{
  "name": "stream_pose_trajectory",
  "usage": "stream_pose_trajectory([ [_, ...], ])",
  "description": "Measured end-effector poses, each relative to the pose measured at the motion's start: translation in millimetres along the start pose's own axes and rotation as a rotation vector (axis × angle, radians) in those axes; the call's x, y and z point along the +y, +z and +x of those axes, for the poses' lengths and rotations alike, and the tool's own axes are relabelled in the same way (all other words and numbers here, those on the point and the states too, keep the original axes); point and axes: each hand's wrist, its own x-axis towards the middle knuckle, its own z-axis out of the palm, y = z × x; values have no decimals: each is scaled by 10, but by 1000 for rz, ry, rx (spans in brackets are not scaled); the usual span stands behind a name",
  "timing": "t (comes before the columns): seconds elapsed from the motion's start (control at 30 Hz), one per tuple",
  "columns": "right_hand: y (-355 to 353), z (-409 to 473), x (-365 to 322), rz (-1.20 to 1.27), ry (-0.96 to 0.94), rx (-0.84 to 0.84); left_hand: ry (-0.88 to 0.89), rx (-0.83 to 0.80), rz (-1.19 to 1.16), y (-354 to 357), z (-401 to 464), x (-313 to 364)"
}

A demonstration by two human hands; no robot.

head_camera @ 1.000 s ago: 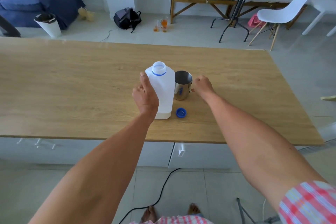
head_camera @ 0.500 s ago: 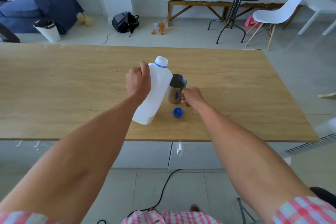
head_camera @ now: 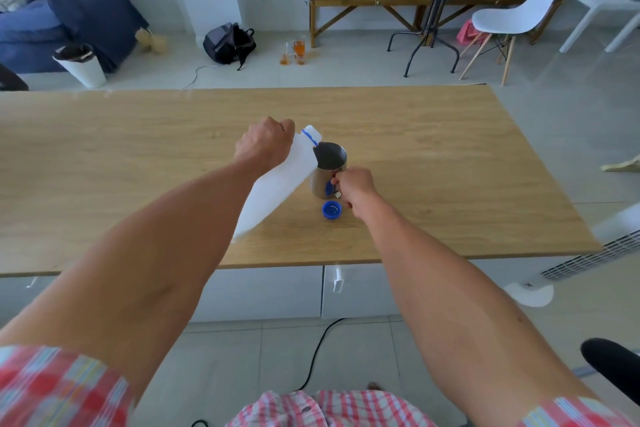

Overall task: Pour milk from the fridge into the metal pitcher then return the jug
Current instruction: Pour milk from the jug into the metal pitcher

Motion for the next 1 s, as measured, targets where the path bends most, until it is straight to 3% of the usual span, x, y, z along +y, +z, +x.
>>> stream_pose_trajectory([
  [1.0,12,114,83,-36,-42,30,65,-51,278,268,45,93],
])
